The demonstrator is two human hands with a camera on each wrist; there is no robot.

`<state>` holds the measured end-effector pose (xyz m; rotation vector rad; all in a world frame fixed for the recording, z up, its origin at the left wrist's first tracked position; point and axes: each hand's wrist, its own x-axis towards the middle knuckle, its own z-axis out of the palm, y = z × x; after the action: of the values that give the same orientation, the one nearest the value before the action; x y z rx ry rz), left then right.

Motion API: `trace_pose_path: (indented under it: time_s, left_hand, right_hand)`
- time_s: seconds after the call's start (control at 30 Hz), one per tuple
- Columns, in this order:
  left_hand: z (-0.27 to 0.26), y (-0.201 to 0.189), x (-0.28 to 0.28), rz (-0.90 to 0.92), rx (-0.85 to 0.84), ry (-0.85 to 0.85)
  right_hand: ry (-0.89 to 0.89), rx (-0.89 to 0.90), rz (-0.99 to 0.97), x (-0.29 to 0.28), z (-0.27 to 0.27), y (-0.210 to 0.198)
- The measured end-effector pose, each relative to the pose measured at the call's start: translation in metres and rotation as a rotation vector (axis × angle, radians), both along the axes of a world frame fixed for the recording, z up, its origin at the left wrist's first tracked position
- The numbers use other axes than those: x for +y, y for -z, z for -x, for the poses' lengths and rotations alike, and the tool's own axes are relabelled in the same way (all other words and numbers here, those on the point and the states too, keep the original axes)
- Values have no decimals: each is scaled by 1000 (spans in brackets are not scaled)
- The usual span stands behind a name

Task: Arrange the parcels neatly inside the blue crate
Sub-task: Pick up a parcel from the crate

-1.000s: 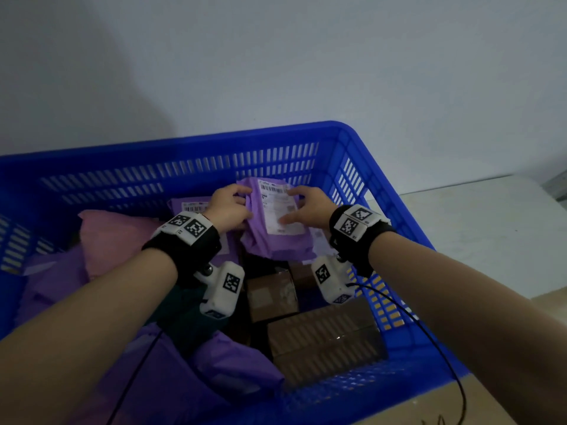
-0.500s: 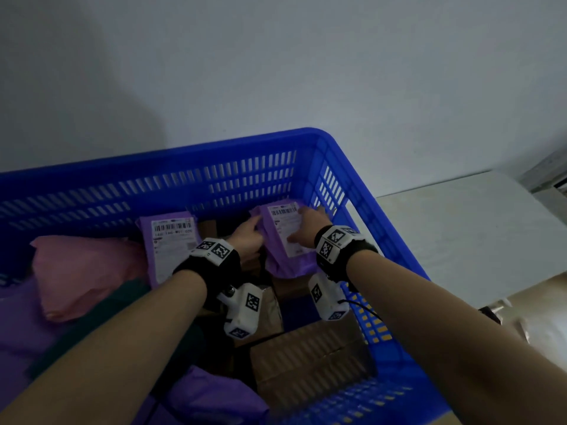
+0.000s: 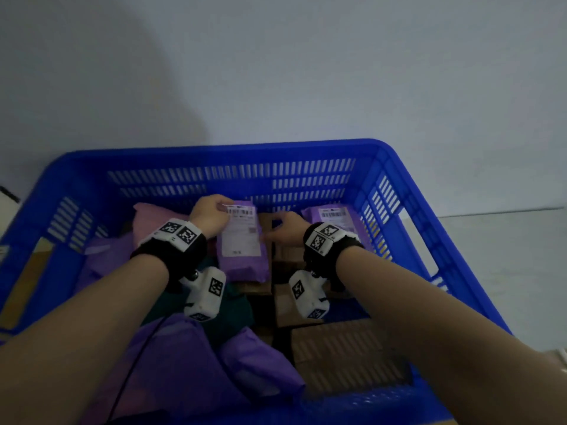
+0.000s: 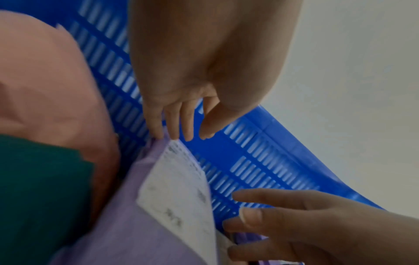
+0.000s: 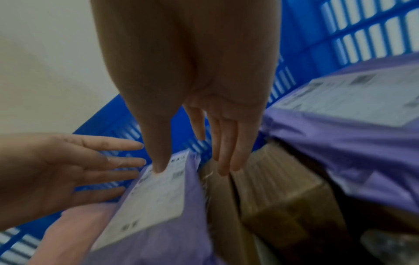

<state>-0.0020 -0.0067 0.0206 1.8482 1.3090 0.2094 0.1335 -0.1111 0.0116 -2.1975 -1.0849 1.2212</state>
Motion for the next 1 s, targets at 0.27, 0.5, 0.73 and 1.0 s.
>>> trace_pose_path:
  time_s: [0.27,0.5,0.73,1.0]
  left_hand:
    - [28,19,-7,304,11,-119]
    - [20,10,-11,472,-117,-19]
    - [-44,8,-46,529,-247,114]
    - [-114,17,-85,690,-310,269]
  right_hand:
    - [54,77,2,12,36,15]
    - [101,-47,-47,-4,15,2]
    - [195,-177,-9,-52,-48,-18]
    - [266,-304,136,-79,-87,-6]
